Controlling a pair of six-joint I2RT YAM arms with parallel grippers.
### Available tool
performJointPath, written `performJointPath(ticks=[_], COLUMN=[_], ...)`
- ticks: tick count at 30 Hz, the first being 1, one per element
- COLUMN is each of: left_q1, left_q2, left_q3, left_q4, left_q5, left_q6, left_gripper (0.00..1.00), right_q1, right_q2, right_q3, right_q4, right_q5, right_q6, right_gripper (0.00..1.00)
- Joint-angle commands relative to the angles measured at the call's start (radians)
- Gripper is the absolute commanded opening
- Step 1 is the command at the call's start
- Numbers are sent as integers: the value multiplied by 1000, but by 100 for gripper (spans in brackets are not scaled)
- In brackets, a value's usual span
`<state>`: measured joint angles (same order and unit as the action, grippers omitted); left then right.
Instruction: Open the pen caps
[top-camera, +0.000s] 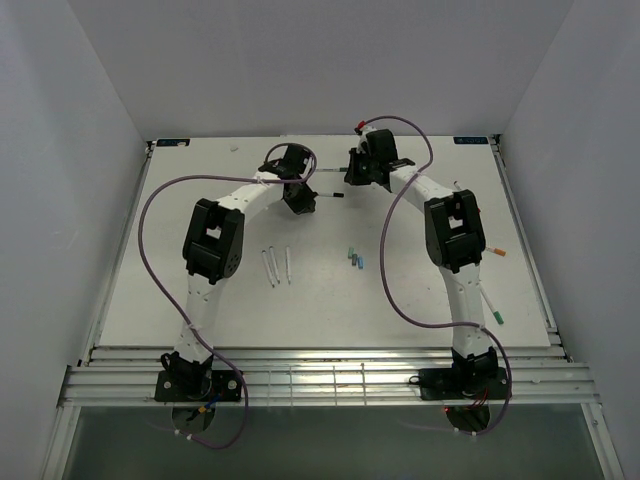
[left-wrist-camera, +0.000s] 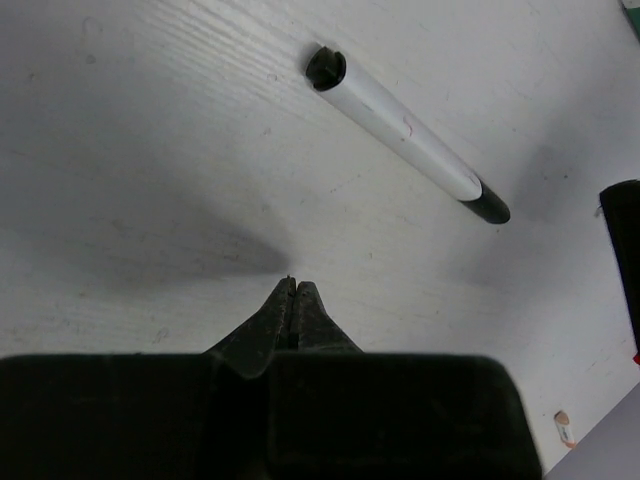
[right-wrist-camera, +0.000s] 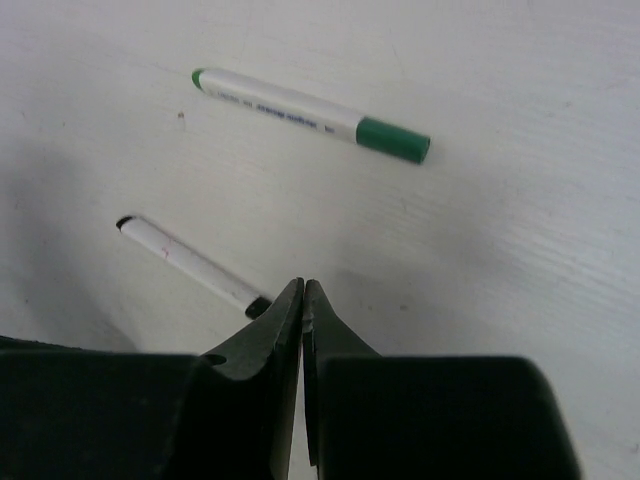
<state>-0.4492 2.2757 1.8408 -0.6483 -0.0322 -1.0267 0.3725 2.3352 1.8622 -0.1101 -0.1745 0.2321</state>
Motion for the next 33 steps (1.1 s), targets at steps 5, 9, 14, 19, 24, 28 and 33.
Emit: performJointPath(ticks=[5,9,14,19,24,28,33], left_q1=[1,1,4,6,12,15,15], left_q2=[60,59,30,15,13,-1,8], left_q3=[87,90,58,37,34,25,47], left_q4=[12,13,0,-20,-42,-42,-44], left_q5=[-29,-34,-52,-71,-67,-69,-61], left_q6=[-45,-35,-42,-75,-107,-119,-124], left_gripper=[0,0,14,37,52,55,57], right_q1=[-4,-4,2,8,32,49,63], right_q2=[170,197,182,99,33,-11,-54], right_q3=[298,299,206,34,-98,-198,-300], right_q4=[-91,-111,-103,-36,7,58,141], right_q5=[-62,-86,-122,-129,-132,-146,-177], right_q6=[30,70,88,101,99,110,147], right_gripper=[8,8,8,8,8,8,8])
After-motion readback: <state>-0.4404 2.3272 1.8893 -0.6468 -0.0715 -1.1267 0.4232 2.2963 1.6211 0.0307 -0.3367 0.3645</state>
